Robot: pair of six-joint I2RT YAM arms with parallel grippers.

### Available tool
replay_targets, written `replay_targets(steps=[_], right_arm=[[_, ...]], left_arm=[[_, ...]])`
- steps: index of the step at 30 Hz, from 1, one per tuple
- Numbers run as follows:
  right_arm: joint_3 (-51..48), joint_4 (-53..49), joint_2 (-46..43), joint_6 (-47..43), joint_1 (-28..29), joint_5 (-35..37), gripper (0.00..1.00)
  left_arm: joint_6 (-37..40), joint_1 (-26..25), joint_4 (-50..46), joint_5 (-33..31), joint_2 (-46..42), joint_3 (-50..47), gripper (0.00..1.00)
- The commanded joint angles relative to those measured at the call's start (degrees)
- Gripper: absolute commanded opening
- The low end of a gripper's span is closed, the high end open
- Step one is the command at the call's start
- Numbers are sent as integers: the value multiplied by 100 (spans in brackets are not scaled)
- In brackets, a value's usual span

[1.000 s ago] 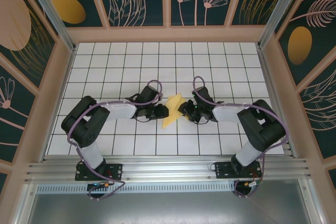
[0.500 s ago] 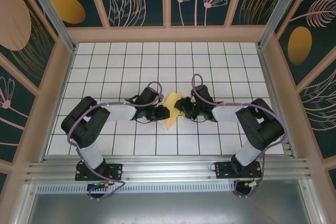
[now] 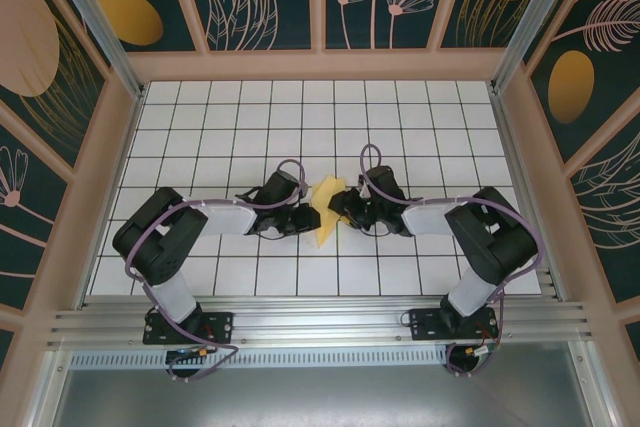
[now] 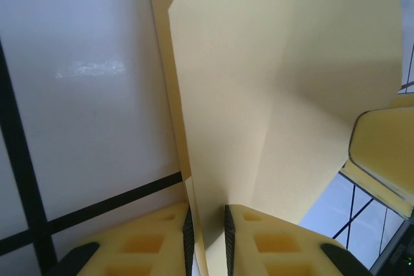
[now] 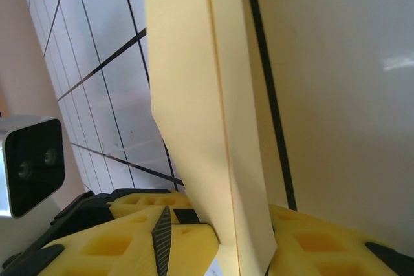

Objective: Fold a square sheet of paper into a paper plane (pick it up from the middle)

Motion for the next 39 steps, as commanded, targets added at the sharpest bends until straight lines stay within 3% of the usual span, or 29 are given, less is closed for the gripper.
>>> replay_targets(steps=[1, 7, 15, 28, 34, 39], right_arm=[[192, 195, 197, -370, 37, -148, 41], [550, -147, 522, -832, 63, -352, 40], [646, -116, 736, -1149, 67, -456, 36], [893, -262, 1011, -1523, 97, -692, 28], [1111, -724, 880, -1664, 102, -435, 13], [1467, -1843, 441, -2035, 119, 251, 10]], left_arm=[[-84, -55, -76, 35, -89, -72, 25], [-130, -58, -64, -160, -364, -235, 29], [-113, -49, -118, -269, -355, -253, 23], [-100, -55, -124, -484, -391, -265, 24], [-166, -54, -61, -934, -950, -494, 30], [-237, -50, -119, -1719, -1835, -853, 35]])
